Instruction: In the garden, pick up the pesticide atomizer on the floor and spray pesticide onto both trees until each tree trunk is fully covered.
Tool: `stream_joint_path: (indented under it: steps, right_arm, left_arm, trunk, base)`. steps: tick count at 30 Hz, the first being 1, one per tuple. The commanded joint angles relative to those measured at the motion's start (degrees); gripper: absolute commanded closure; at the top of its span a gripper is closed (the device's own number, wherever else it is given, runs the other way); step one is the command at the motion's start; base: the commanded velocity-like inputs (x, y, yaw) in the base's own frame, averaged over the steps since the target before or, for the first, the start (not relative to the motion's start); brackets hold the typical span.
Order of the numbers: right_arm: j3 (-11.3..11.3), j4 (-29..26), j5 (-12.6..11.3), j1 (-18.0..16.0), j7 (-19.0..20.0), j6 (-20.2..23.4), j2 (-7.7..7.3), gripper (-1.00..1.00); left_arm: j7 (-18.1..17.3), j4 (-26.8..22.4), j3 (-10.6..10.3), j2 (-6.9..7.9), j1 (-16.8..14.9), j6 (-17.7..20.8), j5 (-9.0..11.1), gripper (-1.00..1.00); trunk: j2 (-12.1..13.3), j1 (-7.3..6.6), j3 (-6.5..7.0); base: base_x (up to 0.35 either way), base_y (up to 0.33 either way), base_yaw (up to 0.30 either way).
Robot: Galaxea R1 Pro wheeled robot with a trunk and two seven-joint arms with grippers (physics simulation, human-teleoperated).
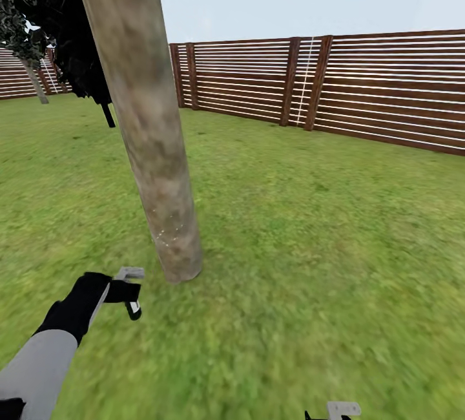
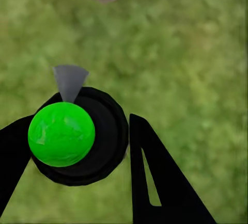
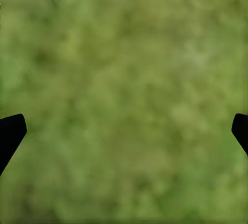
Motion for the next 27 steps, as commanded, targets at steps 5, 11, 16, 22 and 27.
stream_joint_path:
  steps: [5,11,16,22,27]
  right_arm:
    - [-0.3,0.1,0.6,0.0,-0.3,-0.2,-0.02,-1.00]
    - [-0.3,0.1,0.6,0.0,-0.3,-0.2,-0.03,-1.00]
    - [-0.4,0.0,0.6,0.0,-0.3,-0.2,-0.22,-1.00]
    - [-0.3,-2.1,0.8,0.5,-0.3,-0.4,-0.93,-1.00]
    - [-0.3,-5.3,0.7,0.5,0.0,-0.4,-1.43,-1.00]
  left_arm:
    - [-0.4,-1.2,4.7,0.18,-0.4,-0.1,-0.8,1.00]
    - [-0.6,-5.6,5.6,-1.90,-1.3,0.2,-0.8,1.00]
    - [-0.5,-5.7,4.5,-2.20,-0.5,0.0,-1.3,1.00]
    - [-0.5,-5.7,0.6,-1.65,-0.5,0.3,-1.0,1.00]
    - [-0.3,-6.1,0.5,-2.10,-1.1,0.4,-0.9,1.00]
  trunk:
    - [0.0,-0.01,-0.05]
    - [0.0,-0.01,-0.05]
    - [0.0,-0.01,-0.05]
    - [0.0,-0.01,-0.05]
    - [0.0,-0.01,-0.05]
  base:
    - [0.000,0.000,0.000]
    - [0.000,0.000,0.000]
    - [0.000,0.000,0.000]
    - [0.000,0.000,0.000]
    - [0.000,0.000,0.000]
